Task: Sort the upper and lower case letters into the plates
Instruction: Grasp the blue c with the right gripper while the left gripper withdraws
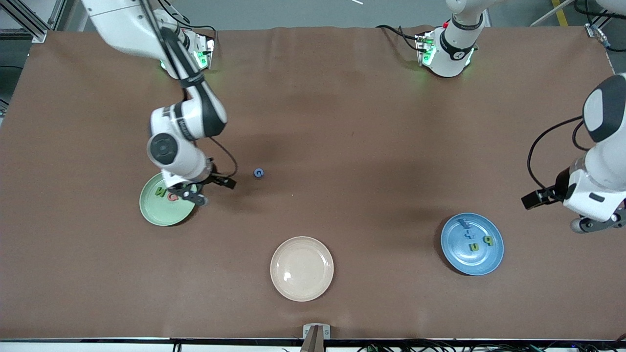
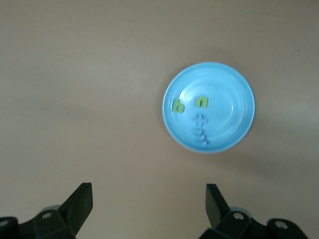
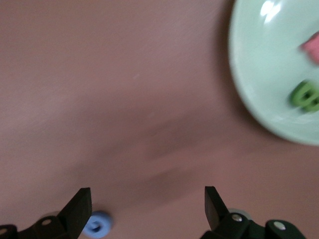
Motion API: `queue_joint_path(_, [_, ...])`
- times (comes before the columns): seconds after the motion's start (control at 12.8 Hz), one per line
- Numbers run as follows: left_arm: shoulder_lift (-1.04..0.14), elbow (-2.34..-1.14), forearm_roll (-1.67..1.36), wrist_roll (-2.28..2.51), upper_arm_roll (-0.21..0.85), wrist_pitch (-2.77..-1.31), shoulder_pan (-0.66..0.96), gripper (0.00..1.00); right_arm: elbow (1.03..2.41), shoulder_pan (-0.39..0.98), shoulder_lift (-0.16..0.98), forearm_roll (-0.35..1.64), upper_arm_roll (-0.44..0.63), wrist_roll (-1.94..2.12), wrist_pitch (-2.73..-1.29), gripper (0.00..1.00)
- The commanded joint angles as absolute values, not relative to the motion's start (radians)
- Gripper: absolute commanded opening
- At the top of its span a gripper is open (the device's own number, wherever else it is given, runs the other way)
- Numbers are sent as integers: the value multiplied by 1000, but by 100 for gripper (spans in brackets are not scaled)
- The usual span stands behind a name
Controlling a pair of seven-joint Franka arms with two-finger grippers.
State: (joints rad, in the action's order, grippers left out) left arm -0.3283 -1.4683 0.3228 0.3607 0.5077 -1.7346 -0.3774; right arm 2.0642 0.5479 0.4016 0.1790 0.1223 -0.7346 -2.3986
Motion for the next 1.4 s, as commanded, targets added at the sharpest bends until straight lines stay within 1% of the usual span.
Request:
queue_joint_path(0.0, [-252,-1437,302,252,511,-1622,-380,100,2077,642,439,198,133,-856,-2497,100])
queue_joint_path(0.23, [-171,-1433,253,187,508,-1537,-379,100,2083,701,471,198,133,-870,-2546,99])
queue_joint_path(0.39, [-127,-1434,215,167,496,-1531,-379,100,2101,721,482,196,133,-870,-2585,93])
queue_joint_path(0.47, [-105,-1439,192,152,465,-1529,-365,100,2112,732,485,198,133,-870,-2606,88])
queue_joint_path(0.55, [-82,-1445,178,126,413,-1528,-333,100,2120,735,486,196,133,-870,-2611,84])
queue_joint_path(0.7, [-40,-1459,141,89,255,-1491,-205,100,2125,741,486,196,133,-870,-2611,73])
queue_joint_path(0.86, [14,-1514,56,83,148,-1488,-145,100,2137,749,486,196,133,-870,-2618,63])
queue_joint_path(0.93, [38,-1535,52,81,109,-1488,-114,100,2141,749,486,196,133,-870,-2625,59])
queue_joint_path(1.09, [73,-1571,51,81,103,-1489,-83,100,2145,749,486,196,135,-868,-2623,53])
queue_joint_path(1.17, [81,-1581,51,81,95,-1489,-62,100,2145,749,486,196,135,-868,-2623,47])
queue_joint_path(1.32, [103,-1604,51,80,68,-1489,-34,100,2145,747,485,196,135,-867,-2615,21])
